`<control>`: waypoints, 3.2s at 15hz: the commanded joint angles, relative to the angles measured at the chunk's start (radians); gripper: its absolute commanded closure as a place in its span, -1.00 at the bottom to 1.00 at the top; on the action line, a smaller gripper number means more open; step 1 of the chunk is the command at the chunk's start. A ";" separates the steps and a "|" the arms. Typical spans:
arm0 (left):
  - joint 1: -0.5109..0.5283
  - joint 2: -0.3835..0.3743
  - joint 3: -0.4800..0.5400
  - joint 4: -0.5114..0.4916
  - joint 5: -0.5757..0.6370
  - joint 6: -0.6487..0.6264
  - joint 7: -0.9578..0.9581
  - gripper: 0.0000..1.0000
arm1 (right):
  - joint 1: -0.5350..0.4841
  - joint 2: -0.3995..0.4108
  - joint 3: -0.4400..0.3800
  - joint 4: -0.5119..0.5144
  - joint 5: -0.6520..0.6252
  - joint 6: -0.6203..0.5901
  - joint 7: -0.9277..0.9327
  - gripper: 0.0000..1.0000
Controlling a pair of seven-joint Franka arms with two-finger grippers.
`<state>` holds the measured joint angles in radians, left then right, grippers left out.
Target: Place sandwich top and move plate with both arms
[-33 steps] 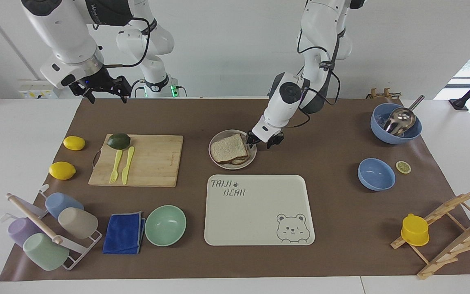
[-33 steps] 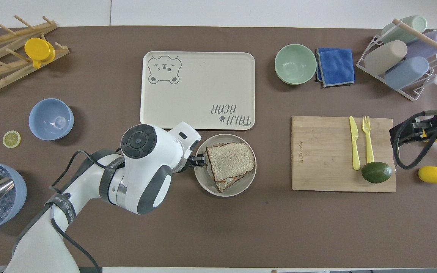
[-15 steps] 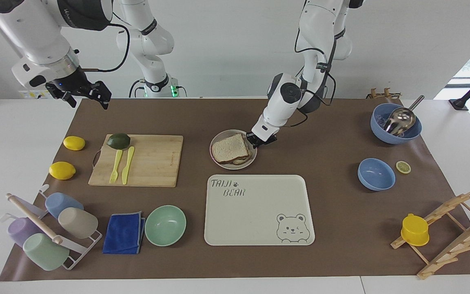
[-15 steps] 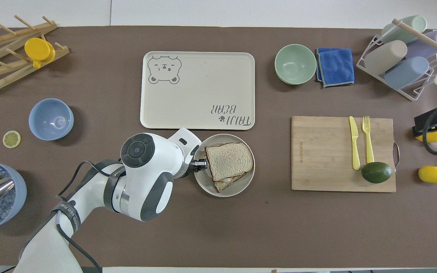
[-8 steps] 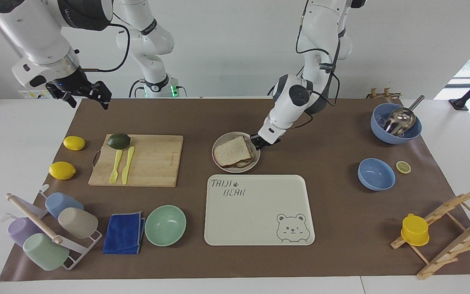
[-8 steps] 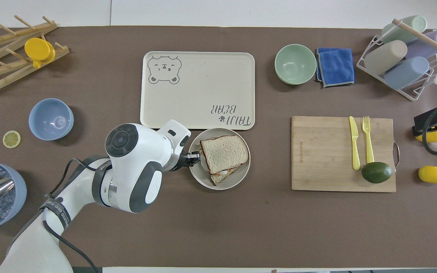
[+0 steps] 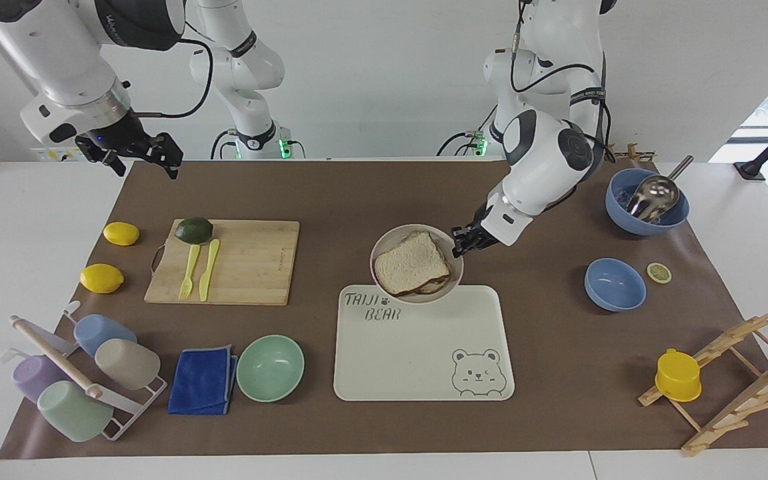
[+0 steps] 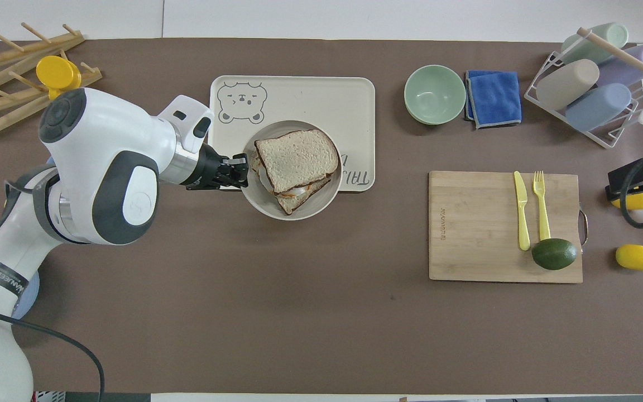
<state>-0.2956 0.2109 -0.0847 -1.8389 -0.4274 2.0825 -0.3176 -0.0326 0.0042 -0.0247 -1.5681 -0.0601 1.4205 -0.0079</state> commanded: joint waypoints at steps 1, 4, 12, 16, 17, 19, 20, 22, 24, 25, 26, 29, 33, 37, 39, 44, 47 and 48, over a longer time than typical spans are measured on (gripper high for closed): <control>0.020 0.166 -0.001 0.183 0.002 -0.042 0.057 1.00 | -0.009 -0.004 0.003 -0.007 0.016 0.008 -0.029 -1.00; 0.055 0.286 0.000 0.307 0.032 -0.045 0.075 1.00 | -0.009 -0.004 0.003 -0.007 0.016 0.008 -0.029 -1.00; 0.041 0.389 0.002 0.362 0.030 0.090 0.075 1.00 | -0.004 -0.007 0.008 -0.007 0.016 -0.002 -0.030 -1.00; 0.038 0.383 0.002 0.334 0.030 0.100 0.077 1.00 | -0.004 -0.007 0.008 -0.007 0.016 -0.002 -0.030 -1.00; 0.033 0.381 0.002 0.331 0.030 0.103 0.077 1.00 | -0.004 -0.007 0.008 -0.007 0.016 -0.002 -0.030 -1.00; 0.033 0.380 0.002 0.323 0.030 0.111 0.077 1.00 | -0.007 -0.007 0.008 -0.007 0.016 0.000 -0.032 -1.00; 0.032 0.380 0.002 0.319 0.030 0.120 0.077 0.17 | -0.007 -0.007 0.011 -0.007 0.016 -0.002 -0.032 -1.00; 0.035 0.378 0.003 0.320 0.032 0.110 0.078 -1.00 | -0.006 -0.009 0.011 -0.007 0.016 -0.002 -0.032 -1.00; 0.047 0.378 0.002 0.334 0.045 0.082 0.081 -1.00 | -0.004 -0.009 0.011 -0.007 0.016 -0.002 -0.032 -1.00; 0.055 0.378 0.002 0.346 0.050 0.049 0.081 -1.00 | -0.004 -0.009 0.011 -0.007 0.016 -0.002 -0.032 -1.00; 0.064 0.380 0.002 0.371 0.050 0.015 0.081 -1.00 | -0.003 -0.009 0.011 -0.007 0.016 -0.003 -0.032 -1.00; 0.081 0.371 0.006 0.415 0.050 -0.067 0.078 -1.00 | -0.001 -0.012 0.011 -0.009 0.016 -0.002 -0.030 -1.00; 0.119 0.227 0.052 0.402 0.053 -0.178 0.069 -1.00 | 0.000 -0.012 0.011 -0.009 0.016 -0.003 -0.030 -1.00; 0.119 0.110 0.097 0.403 0.202 -0.329 0.071 -1.00 | -0.004 -0.012 0.011 -0.010 0.014 -0.005 -0.030 -1.00; 0.119 0.043 0.115 0.402 0.260 -0.393 0.071 -1.00 | -0.004 -0.012 0.011 -0.010 0.016 -0.003 -0.032 -1.00; 0.133 -0.094 0.126 0.400 0.357 -0.561 0.080 -1.00 | 0.000 -0.013 0.011 -0.010 0.016 -0.005 -0.030 -1.00; 0.132 -0.151 0.126 0.398 0.377 -0.646 0.081 -1.00 | -0.001 -0.012 0.011 -0.010 0.016 -0.005 -0.031 -1.00; 0.139 -0.174 0.123 0.388 0.377 -0.663 0.081 -1.00 | -0.001 -0.013 0.011 -0.010 0.016 -0.005 -0.030 -1.00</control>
<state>-0.1636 0.0905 0.0418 -1.4093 -0.0731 1.4543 -0.2458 -0.0232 0.0041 -0.0176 -1.5681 -0.0601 1.4184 -0.0084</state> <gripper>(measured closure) 0.000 0.000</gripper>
